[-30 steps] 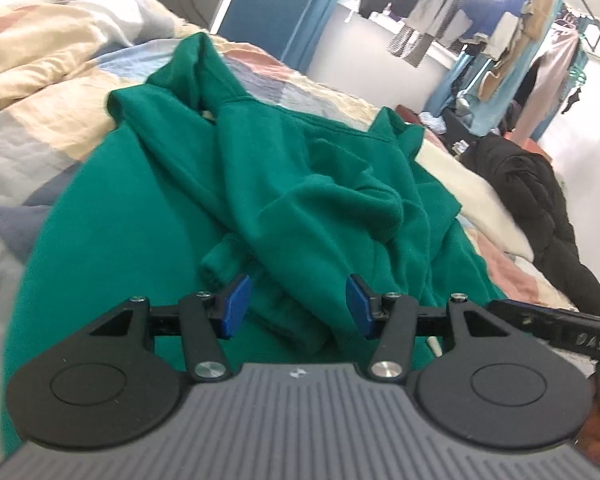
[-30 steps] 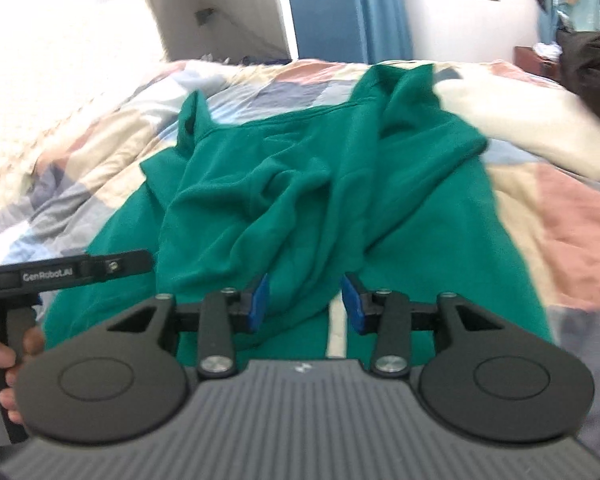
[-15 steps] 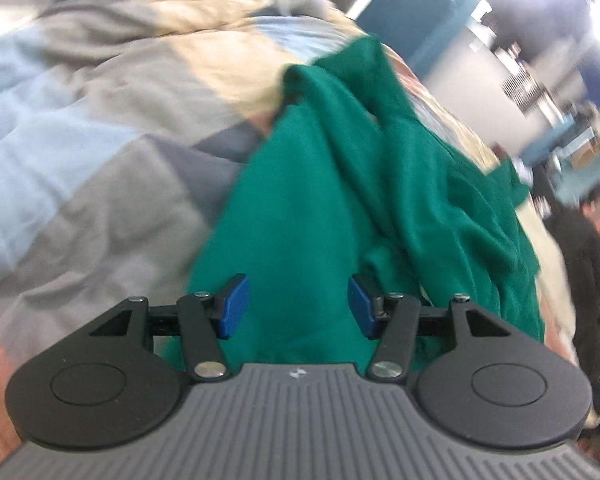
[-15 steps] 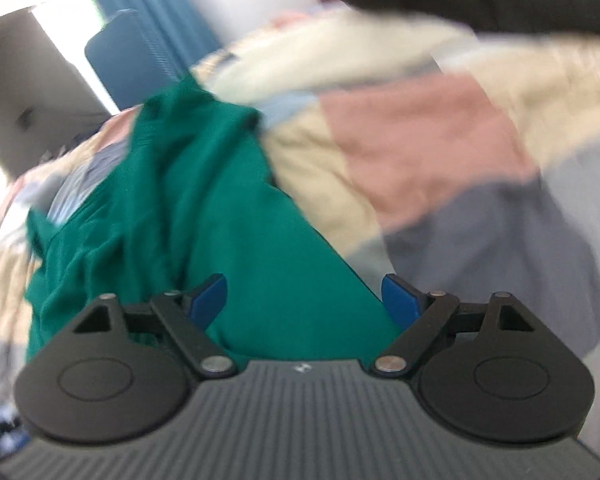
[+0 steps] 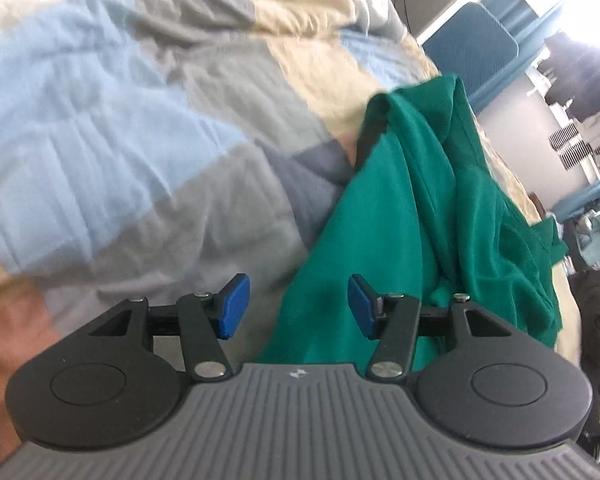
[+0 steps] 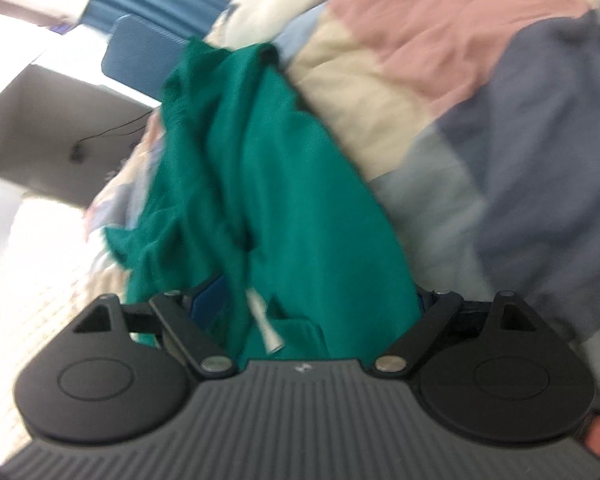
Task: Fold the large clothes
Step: 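Lift and fold the hoodie side over with both grippers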
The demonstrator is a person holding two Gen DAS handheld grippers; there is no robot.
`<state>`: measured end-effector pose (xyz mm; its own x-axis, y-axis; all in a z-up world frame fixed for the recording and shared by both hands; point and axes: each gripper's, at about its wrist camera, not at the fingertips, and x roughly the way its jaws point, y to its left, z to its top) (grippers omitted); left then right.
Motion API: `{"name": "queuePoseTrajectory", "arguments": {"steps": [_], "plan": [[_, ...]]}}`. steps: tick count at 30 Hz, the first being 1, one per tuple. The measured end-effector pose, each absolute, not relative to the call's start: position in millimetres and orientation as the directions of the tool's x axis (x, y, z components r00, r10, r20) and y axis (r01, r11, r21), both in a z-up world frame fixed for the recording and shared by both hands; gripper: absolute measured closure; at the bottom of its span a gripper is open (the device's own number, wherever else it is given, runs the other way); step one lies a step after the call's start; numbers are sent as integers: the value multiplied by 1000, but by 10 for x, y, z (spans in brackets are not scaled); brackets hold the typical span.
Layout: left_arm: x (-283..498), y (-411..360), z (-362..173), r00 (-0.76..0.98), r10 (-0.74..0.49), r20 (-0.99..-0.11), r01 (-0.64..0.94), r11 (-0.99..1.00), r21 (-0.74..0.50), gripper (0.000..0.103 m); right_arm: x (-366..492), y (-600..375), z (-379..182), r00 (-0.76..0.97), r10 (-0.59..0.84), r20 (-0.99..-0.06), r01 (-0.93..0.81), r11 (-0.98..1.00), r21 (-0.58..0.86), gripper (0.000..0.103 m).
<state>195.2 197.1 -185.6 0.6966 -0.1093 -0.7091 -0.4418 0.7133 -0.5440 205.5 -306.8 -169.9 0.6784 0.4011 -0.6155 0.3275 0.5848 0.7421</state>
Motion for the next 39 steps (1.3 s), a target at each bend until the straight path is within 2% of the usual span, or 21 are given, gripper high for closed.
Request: {"name": "queuePoseTrajectory", "arguments": {"steps": [3,7,9,12,15,19,21,24,26,28,30,33,34,35,37,39], "plan": [[2010,1912,-1949,688,-238,-686,-379,688,-619,42,2095,-3035,-1701,671,477,-568,274,553,787,15],[2032,1833,-1930,682,-259,-684,-345,711,-613,38,2147,-3012,-1743,636,397,-662,346,619,705,16],[2066,1816,-1974,648,-243,-722,-373,725,-579,38,2170,-2985,-1808,597,351,-721,393,656,644,18],[2094,1779,-2012,632,-240,-737,-384,729,-567,38,2221,-2857,-1823,570,358,-739,366,695,619,16],[2052,1799,-1985,650,-286,-704,-365,695,-620,38,2226,-2796,-1771,576,409,-708,311,691,653,15],[1966,1878,-1966,714,-394,-579,-265,613,-744,38,2169,-2800,-1701,623,537,-569,223,575,787,15],[1943,1832,-1934,723,-442,-530,-214,587,-781,38,2186,-2764,-1655,629,548,-551,185,583,791,15],[1960,1772,-1953,691,-422,-587,-247,626,-740,38,2222,-2751,-1670,613,523,-592,197,625,756,16],[1999,1747,-2047,640,-429,-637,-300,624,-722,38,2236,-2768,-1744,592,501,-631,241,637,732,22],[2006,1704,-2119,620,-404,-673,-340,634,-694,38,2258,-2767,-1819,565,465,-681,287,664,691,22],[1983,1649,-2093,624,-394,-674,-328,651,-684,38,2316,-2683,-1900,518,443,-731,286,716,636,29],[1964,1620,-2036,620,-436,-652,-293,642,-708,39,2419,-2526,-1905,496,438,-750,224,770,598,42],[1994,1637,-2041,614,-452,-647,-279,642,-714,44,2411,-2514,-1881,501,439,-746,213,773,598,51],[1987,1618,-2001,609,-461,-646,-266,649,-713,49,2398,-2520,-1848,510,450,-733,203,765,611,64],[1965,1633,-1993,607,-435,-665,-274,670,-690,84,2358,-2587,-1770,540,483,-689,193,726,660,73],[1957,1610,-1912,611,-425,-668,-262,687,-677,91,2310,-2677,-1666,571,520,-635,167,683,711,78]]}}
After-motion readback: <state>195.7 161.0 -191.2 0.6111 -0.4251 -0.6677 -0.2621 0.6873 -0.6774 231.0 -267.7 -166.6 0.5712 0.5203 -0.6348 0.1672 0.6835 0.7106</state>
